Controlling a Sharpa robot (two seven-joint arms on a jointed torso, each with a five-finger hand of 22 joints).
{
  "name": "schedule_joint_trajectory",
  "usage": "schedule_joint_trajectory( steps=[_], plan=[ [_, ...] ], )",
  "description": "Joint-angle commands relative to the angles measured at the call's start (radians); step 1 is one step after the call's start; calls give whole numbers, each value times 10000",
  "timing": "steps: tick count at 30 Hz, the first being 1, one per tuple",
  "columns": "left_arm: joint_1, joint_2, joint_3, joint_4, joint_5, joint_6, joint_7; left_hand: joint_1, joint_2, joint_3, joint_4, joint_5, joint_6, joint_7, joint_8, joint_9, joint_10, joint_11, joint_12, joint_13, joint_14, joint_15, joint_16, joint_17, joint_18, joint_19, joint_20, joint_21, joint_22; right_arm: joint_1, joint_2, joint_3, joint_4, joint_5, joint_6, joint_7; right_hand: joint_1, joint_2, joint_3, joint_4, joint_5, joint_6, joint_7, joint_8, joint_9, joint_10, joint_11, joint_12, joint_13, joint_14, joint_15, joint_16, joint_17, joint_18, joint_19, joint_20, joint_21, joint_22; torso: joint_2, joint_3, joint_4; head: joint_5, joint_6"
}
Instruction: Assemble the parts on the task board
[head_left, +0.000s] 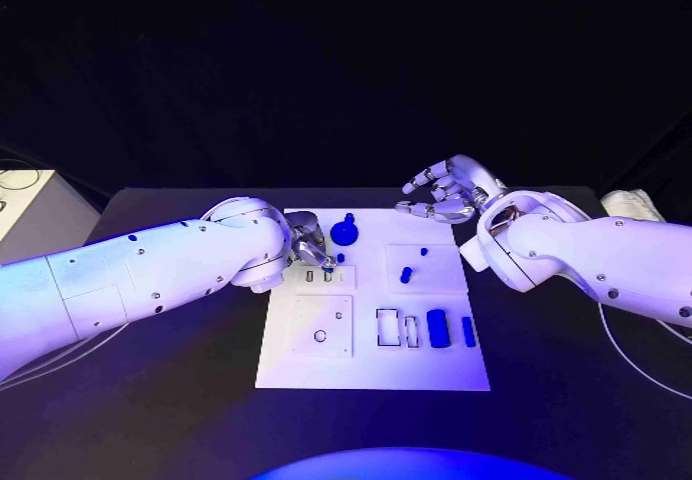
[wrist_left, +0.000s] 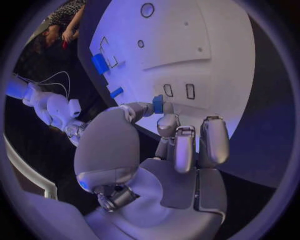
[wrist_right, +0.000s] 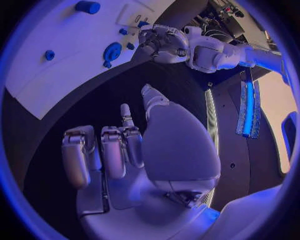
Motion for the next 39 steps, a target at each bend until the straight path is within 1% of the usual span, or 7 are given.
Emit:
schedule_joint_trajectory(
  steps=[1,12,14,19,21,25,39],
  plan=[
    [-26,42,-1,-44,-94,173,-22,7,72,2257,-2333,52,173,-116,16,106,85,-9,50,9,1024,-69,40,2585,-136,57,22,55,4,-7,11,2,3,-172,120,66,-30,81,-15,45,34,11,4,38,1,429,13,-32,2065,1044,12,43,2634,-145,1029,27,22,2635,2,4,-6,5,-13],
    [-66,76,-10,-98,-129,388,-41,-3,69,2265,-2347,91,186,-121,16,117,89,-12,46,8,1022,-74,36,2578,-137,63,17,58,12,-7,15,2,-22,-88,-55,329,-18,83,-16,34,341,0,-1,80,0,327,10,-145,1974,1044,6,43,2634,-144,1028,20,20,2634,-4,4,3,-11,-70],
    [-75,86,-14,-105,-129,422,-44,-6,69,2266,-2349,98,188,-121,15,120,78,-13,27,-21,1020,-75,33,2572,-140,70,16,62,23,-7,22,1,-46,59,-139,518,-1,81,29,32,399,-35,-17,169,7,-461,1,-1056,1259,871,-7,-233,2079,90,587,11,-835,2036,-4,0,-2,-9,-70],
    [-109,123,-22,-144,-138,494,-49,-6,69,2266,-2349,98,188,-121,15,120,78,-13,27,-21,1020,-75,33,2572,-140,70,16,62,23,-6,42,1,-108,475,-220,853,258,63,534,60,371,-699,175,580,50,-5040,231,-7458,-4002,-2420,183,-4827,-3703,1690,-3827,200,-9483,-3734,-9,0,-9,9,-84],
    [-119,131,-24,-162,-165,524,-52,-8,68,2267,-2351,102,189,-122,15,121,74,-13,22,-30,1019,-75,31,2569,-141,76,15,65,31,-6,46,1,-128,594,-218,940,277,40,756,57,359,-911,233,709,33,-5331,316,-8701,-5273,-3856,364,-6876,-5386,1677,-4332,375,-10605,-4561,-6,4,-7,5,-91],
    [-126,137,-25,-191,-193,581,-58,-10,68,2267,-2352,104,189,-122,14,123,72,-13,18,-35,1018,-76,30,2566,-143,80,15,67,36,-5,52,1,-157,857,-216,1104,291,-140,1125,16,339,-1041,423,870,-154,-4869,595,-10937,-8453,-4279,688,-9536,-7100,1706,-4302,712,-12911,-6861,-11,1,-7,-7,-103],
    [-135,150,-30,-246,-224,710,-70,-16,67,2268,-2355,114,191,-122,13,128,76,-14,21,-27,1022,-77,37,2580,-145,87,13,71,47,-4,65,0,-236,1642,-283,1637,515,-3,1098,-107,465,-1014,696,547,-588,-4751,952,-12528,-11676,-4684,1239,-13049,-9358,1702,-4460,1295,-15040,-10002,-5,10,-5,0,-131]
  ],
)
